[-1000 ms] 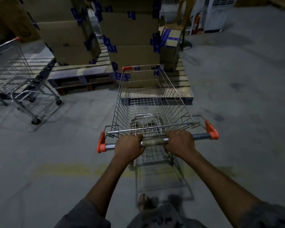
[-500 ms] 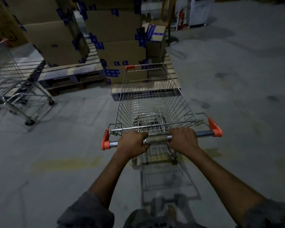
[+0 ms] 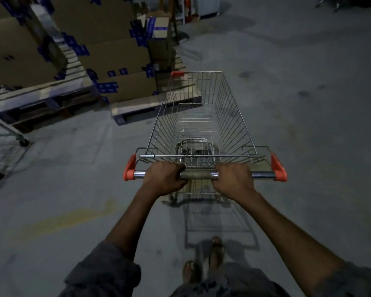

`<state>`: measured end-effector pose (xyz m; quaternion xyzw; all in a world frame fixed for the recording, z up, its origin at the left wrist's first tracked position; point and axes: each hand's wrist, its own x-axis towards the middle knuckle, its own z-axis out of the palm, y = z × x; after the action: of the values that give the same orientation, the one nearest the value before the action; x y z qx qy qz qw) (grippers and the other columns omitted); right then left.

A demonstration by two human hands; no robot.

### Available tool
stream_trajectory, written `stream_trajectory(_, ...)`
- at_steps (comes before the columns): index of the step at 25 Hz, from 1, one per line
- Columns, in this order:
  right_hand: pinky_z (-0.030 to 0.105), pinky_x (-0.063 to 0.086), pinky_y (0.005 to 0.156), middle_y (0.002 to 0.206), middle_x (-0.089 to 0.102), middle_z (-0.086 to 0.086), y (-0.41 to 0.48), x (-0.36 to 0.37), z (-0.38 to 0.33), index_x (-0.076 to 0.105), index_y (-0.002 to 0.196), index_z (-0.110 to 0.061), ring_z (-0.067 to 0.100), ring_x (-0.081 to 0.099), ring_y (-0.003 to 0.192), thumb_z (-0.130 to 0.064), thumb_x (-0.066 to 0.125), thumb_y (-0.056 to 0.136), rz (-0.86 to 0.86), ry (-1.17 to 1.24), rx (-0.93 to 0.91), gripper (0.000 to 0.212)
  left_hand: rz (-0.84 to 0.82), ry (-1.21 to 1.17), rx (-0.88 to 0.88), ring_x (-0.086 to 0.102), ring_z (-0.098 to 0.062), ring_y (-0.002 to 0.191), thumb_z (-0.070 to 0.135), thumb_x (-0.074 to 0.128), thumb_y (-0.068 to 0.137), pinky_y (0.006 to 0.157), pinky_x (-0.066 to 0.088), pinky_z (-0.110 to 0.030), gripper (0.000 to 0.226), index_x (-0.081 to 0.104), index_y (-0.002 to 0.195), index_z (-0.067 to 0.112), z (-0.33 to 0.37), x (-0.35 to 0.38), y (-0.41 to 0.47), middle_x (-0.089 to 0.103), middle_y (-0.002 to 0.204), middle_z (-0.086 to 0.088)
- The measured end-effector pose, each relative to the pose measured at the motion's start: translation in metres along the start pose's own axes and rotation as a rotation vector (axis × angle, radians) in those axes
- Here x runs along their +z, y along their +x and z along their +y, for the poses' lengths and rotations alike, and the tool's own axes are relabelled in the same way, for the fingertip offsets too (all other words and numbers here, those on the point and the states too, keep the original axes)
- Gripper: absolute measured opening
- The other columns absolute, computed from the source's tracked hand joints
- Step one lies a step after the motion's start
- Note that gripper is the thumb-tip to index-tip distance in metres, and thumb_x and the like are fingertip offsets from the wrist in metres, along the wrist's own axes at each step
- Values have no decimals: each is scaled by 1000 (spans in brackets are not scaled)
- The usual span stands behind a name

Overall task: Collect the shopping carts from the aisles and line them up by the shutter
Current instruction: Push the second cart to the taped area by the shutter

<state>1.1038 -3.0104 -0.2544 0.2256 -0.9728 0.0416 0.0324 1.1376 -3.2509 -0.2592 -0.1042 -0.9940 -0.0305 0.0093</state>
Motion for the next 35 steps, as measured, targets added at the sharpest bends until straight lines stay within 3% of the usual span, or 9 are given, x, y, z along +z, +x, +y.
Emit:
stream_trajectory(5,24,30,51,64,69,0,-37,-2,28,69,73,-22,24,66,55,-32,72,62,1,-59,92,15,-34,-6,60,64,-18,64,61,48,84,61,54,-32,30,51,79,31,41,1,7,64,69,7)
stream_trajectory(9,27,41,50,63,69,2,-57,-6,67,67,72,-21,27,66,55,-32,71,61,-22,-49,146,16,-25,-1,115,65,-19,66,59,53,86,58,45,-28,30,55,82,29,84,4,21,66,71,6)
stream_trajectory(13,29,42,59,77,74,3,-75,-16,115,69,83,-21,29,71,71,-32,69,69,-47,-10,137,18,-10,-30,134,67,-19,68,60,54,84,57,43,-28,31,60,90,30,131,9,37,68,76,7)
stream_trajectory(18,29,37,61,85,73,6,-99,-19,179,72,87,-18,30,70,82,-29,70,70,-17,76,135,20,42,-85,197,63,-15,103,62,56,82,73,56,-36,42,60,116,38,192,19,59,59,124,12)
stream_trajectory(22,36,52,75,124,61,2,-111,-22,223,76,107,-21,23,51,121,-34,69,78,-67,52,132,33,8,0,235,44,-17,135,64,52,85,101,45,-44,40,70,103,33,232,20,81,44,154,6)
stream_trajectory(26,39,51,92,133,60,-3,-113,-25,264,75,99,-18,21,40,142,-35,66,80,-143,105,197,27,-70,-29,268,44,-12,139,59,54,88,86,57,-40,39,76,97,28,265,17,110,41,157,13)
stream_trajectory(30,36,52,83,129,53,0,-114,-28,297,74,103,-16,22,49,125,-32,68,78,-111,110,234,30,-78,-49,313,50,-9,134,61,53,86,81,58,-36,43,77,90,25,288,19,146,38,159,15)
stream_trajectory(32,37,53,83,142,44,3,-111,-27,310,75,104,-18,25,48,127,-33,68,77,-102,99,256,32,-109,-68,334,54,-9,129,63,54,86,82,58,-36,45,76,90,25,296,19,166,34,162,15)
stream_trajectory(35,42,53,94,165,28,5,-102,-29,332,76,107,-21,27,39,141,-36,68,75,-123,111,327,37,-150,-80,363,59,-11,123,69,52,85,81,58,-37,50,76,91,25,308,21,199,30,163,16)
